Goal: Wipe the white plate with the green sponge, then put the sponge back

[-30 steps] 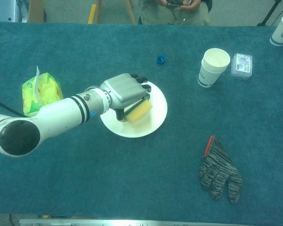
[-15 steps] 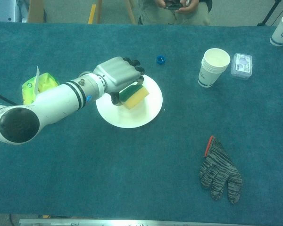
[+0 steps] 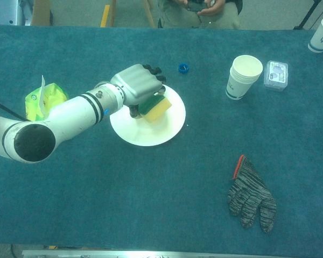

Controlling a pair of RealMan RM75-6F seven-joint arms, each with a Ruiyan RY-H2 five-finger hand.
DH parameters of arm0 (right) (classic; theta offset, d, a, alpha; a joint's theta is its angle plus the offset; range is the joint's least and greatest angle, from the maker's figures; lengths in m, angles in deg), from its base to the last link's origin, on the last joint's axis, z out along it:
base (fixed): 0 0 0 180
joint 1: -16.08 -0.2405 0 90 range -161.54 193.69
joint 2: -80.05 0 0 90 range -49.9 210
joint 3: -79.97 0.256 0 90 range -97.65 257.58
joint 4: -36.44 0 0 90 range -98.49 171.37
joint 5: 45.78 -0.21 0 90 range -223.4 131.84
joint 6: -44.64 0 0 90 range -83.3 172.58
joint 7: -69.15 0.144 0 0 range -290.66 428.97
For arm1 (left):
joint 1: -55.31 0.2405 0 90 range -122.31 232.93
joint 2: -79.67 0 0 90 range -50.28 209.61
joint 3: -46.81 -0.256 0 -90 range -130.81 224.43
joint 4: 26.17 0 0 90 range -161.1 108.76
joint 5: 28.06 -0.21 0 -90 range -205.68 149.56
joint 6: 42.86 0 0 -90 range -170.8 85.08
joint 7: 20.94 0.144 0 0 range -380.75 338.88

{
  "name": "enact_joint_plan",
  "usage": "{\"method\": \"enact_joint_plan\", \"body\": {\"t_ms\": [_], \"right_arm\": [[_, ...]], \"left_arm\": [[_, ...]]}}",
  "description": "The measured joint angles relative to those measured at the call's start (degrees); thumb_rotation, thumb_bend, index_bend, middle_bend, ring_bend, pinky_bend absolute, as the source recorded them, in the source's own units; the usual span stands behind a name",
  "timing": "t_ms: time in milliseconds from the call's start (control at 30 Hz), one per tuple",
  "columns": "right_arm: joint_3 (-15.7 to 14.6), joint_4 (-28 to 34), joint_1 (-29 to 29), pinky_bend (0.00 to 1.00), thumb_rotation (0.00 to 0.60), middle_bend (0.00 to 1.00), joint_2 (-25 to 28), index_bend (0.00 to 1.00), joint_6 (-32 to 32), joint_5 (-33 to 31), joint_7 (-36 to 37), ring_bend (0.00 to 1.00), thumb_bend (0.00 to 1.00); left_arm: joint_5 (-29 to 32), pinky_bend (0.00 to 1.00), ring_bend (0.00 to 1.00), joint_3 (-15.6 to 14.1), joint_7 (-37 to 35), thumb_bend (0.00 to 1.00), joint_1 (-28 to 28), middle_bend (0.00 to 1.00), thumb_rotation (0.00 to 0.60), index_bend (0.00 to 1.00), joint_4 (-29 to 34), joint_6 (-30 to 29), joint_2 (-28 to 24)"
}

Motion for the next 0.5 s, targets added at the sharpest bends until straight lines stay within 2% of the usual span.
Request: {"method": "enact_joint_plan", "body": {"t_ms": [333, 500], "right_arm": [[0.05, -0.21, -0.10, 0.21, 0.600, 0.02, -0.15, 0.00, -0.35, -0.30, -0.17, 0.00, 0.20], [0.06, -0.09, -0.17, 0.21, 0.600, 0.02, -0.21, 0.00, -0.41, -0.22, -0.31, 0.00, 0.20]], "left_arm": [[0.47, 0.08, 0.00, 0.34, 0.05, 0.22, 0.27, 0.12, 0.600, 0.41, -2.96, 0.52, 0.49], [0.48, 0.08, 0.00, 0.06, 0.18, 0.22, 0.58, 0.12, 0.600, 0.41, -2.42, 0.73, 0.34]]}}
